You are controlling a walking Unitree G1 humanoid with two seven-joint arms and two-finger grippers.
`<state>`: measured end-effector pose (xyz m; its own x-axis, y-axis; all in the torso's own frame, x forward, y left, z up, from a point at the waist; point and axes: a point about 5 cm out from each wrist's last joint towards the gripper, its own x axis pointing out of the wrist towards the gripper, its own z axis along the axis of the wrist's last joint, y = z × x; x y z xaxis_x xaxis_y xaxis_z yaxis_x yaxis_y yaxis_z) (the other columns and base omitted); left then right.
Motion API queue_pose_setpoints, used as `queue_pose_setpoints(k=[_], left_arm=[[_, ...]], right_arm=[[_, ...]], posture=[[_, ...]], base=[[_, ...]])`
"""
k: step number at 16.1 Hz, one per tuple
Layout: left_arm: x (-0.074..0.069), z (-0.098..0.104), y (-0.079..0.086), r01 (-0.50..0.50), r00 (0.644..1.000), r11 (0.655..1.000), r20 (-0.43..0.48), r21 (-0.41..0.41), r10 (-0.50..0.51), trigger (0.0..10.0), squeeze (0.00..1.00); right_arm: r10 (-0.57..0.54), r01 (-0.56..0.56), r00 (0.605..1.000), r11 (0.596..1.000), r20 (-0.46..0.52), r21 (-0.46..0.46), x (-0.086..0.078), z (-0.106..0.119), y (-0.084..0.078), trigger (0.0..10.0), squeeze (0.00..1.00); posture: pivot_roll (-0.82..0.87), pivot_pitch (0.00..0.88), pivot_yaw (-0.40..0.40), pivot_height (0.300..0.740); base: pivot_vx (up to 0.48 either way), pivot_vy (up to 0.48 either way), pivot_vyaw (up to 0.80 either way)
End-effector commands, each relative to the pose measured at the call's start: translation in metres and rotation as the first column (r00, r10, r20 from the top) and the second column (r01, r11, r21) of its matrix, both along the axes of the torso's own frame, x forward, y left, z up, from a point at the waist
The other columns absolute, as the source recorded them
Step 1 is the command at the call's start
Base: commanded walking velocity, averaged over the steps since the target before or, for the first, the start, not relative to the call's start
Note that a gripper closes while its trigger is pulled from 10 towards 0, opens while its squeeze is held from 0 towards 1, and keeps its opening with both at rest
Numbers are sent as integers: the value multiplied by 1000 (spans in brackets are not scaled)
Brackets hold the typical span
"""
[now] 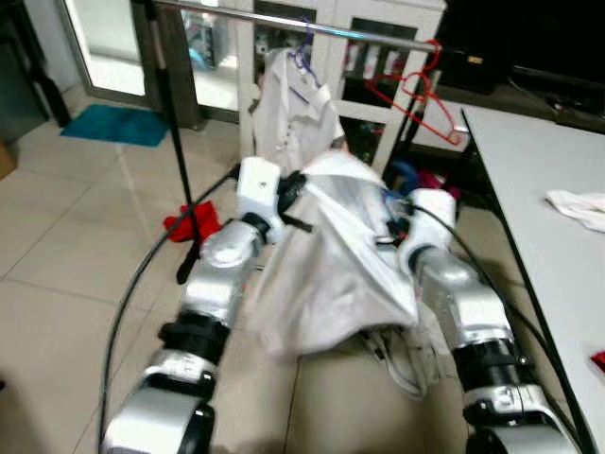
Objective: Hang hanger
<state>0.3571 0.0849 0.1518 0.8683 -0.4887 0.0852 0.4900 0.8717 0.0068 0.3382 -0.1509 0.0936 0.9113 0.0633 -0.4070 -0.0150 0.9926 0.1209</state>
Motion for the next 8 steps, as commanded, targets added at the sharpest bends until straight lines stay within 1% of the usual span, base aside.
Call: queue_pose_setpoints(k=[1,2,3,5,6,7,8], left_arm=[[1,6,1,-7,1000,1000,20,-3,8,0,0],[1,7,2,-13,1000,1000,21,-4,13,0,0],[2,8,6,-27,999,1000,22,-4,27,0,0],[2,8,6,-27,999,1000,18,-3,27,0,0],[1,7,3,-14,1000,1000,15,0,14,0,0],[1,7,3,-13,1000,1000,15,0,13,0,0],[2,7,2,-14,1000,1000,15,0,14,0,0]], right_arm=[[-94,104,990,990,-100,94,-8,-20,-13,10000,0],[-107,125,986,982,-129,140,-10,-25,-11,10000,0],[-104,123,985,983,-140,139,-15,-28,-7,10000,0],[-114,131,984,983,-134,125,-13,-29,-5,10000,0],[-15,25,998,985,-60,172,-8,-18,9,10000,0],[89,-81,996,975,-25,209,-8,-11,21,10000,0],[228,-221,973,957,-18,187,-12,-9,33,10000,0]], posture=[[-59,0,-109,740],[-56,0,-111,740],[-57,0,-107,740],[-61,0,-101,740],[-64,0,-96,740],[-70,0,-91,740],[-70,0,-91,740]], base=[[0,0,0],[0,0,0],[0,0,0],[0,0,0],[0,0,0],[0,0,0],[0,0,0]])
